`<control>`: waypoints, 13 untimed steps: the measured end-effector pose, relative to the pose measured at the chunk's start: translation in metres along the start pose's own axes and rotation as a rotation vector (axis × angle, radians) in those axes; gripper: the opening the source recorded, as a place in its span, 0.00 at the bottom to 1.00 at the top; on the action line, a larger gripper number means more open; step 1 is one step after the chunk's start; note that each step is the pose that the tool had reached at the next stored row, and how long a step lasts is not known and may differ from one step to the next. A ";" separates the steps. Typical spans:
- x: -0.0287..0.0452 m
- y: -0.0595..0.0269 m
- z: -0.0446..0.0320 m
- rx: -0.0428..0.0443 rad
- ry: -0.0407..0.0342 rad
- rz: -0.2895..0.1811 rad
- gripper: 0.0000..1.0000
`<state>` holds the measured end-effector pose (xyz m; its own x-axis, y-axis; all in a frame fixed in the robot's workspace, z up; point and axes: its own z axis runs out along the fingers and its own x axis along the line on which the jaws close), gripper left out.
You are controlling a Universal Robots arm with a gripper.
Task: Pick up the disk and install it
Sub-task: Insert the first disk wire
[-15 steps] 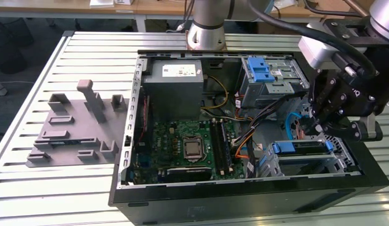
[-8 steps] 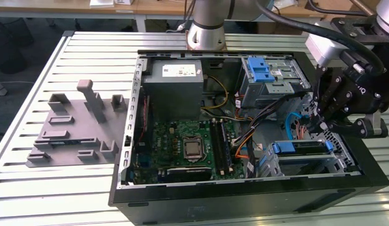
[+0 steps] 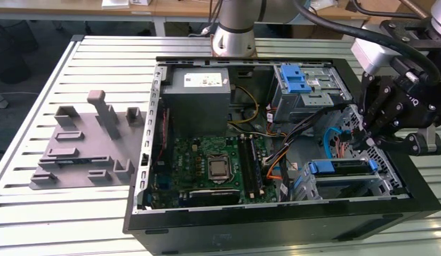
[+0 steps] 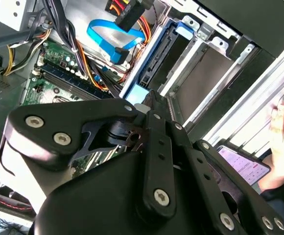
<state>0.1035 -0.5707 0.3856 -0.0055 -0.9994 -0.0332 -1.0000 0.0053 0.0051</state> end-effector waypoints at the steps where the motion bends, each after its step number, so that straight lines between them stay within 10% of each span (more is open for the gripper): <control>1: 0.0000 -0.0005 0.0001 0.0000 0.0003 0.000 0.11; 13: -0.0053 -0.0059 0.0009 0.0000 0.0004 0.000 0.11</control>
<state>0.1094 -0.5655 0.3848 -0.0057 -0.9994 -0.0328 -1.0000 0.0055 0.0051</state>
